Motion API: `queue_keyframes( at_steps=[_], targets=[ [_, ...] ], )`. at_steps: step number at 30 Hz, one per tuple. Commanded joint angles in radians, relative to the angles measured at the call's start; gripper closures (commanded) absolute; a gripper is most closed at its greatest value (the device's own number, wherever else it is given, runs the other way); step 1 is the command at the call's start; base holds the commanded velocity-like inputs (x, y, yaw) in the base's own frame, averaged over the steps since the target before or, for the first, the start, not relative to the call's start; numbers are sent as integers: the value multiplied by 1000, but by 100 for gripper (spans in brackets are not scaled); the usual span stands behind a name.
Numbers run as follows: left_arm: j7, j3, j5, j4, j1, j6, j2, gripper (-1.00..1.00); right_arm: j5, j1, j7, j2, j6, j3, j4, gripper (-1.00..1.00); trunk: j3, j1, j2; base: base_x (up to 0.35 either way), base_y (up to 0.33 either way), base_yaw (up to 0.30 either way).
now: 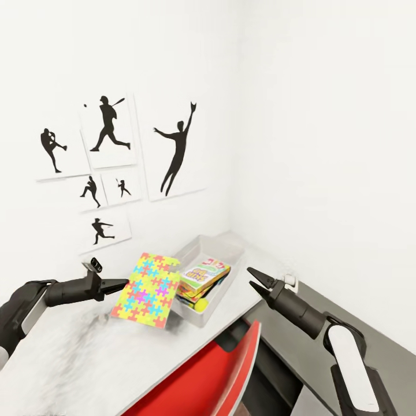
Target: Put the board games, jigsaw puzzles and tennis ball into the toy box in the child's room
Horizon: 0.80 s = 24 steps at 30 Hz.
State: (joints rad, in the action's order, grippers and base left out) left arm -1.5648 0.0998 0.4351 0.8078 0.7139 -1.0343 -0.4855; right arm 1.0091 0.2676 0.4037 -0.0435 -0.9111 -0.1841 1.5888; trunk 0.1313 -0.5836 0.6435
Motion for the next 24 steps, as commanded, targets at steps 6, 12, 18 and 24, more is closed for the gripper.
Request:
queue_keyframes(
  at_steps=[6, 12, 18, 24],
  targets=[
    [-6, 3, 1, -1, 2, -10, -1, 100, -4, 1, 5, -1, -6, -3, 0, -100, 2, -1, 1, 116, -118, 289],
    [-6, 3, 1, -1, 2, -10, -1, 100, -4, 1, 5, -1, -6, -3, 0, -100, 2, -1, 1, 117, -151, 289],
    [-6, 3, 1, -1, 2, -10, -1, 100, -4, 1, 6, -1, -6, -3, 0, -100, 2, -1, 1, 135, -204, 209],
    [-6, 3, 1, -2, 2, -10, -1, 100, -4, 1, 6, -1, -6, -3, 0, -100, 2, -1, 1, 193, -30, 22]
  ],
)
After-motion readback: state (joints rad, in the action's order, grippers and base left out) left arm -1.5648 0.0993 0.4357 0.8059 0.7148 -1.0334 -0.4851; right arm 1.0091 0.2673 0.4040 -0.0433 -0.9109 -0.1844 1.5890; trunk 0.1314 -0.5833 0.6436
